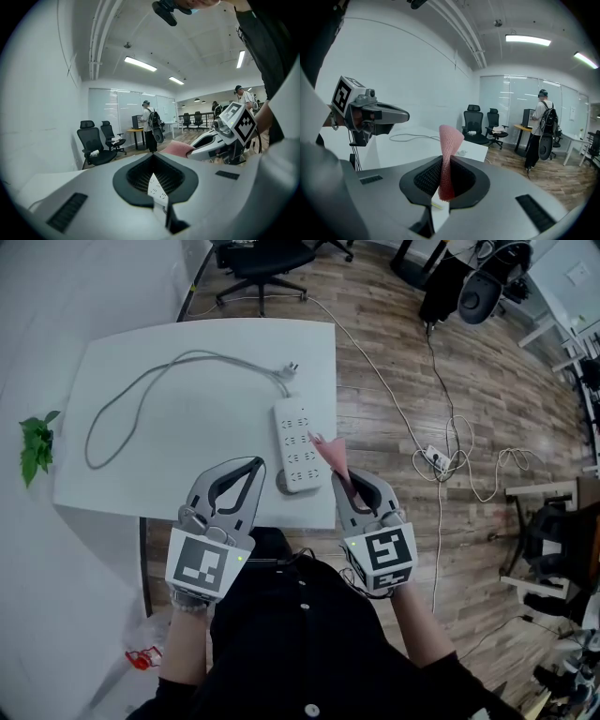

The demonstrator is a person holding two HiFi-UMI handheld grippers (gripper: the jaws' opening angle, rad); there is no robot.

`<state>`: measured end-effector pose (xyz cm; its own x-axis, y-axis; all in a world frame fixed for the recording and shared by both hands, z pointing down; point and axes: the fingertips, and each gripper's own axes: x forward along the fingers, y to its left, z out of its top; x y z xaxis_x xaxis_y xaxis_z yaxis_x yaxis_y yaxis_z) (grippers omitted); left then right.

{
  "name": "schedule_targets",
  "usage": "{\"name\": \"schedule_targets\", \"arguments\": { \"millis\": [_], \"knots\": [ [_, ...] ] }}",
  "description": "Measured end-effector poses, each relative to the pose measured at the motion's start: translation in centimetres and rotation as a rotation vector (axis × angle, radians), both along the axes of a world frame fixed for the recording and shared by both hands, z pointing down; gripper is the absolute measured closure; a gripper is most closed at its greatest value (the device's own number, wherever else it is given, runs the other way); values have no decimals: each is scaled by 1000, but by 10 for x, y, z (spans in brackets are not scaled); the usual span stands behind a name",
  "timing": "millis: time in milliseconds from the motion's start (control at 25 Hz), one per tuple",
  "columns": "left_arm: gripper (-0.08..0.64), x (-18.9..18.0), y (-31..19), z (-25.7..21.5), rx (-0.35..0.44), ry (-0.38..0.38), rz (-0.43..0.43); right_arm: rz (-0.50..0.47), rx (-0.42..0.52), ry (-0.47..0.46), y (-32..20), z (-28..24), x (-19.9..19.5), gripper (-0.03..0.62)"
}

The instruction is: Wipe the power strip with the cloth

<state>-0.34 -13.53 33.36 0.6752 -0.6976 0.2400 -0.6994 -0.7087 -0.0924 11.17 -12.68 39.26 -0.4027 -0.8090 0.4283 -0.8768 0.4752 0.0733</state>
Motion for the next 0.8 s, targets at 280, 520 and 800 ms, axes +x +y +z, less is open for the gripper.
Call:
{"name": "schedule_targets", "arguments": {
  "millis": [280, 520, 800],
  "knots": [
    [549, 2, 0, 3, -5, 0, 10, -22, -4, 6, 0, 2, -7, 535],
    [549, 4, 1, 3, -6, -1, 14, -37, -3, 6, 0, 0, -10, 535],
    [549, 5, -1, 6, -6, -2, 15, -48, -6, 6, 0, 2, -13, 535]
  ]
}}
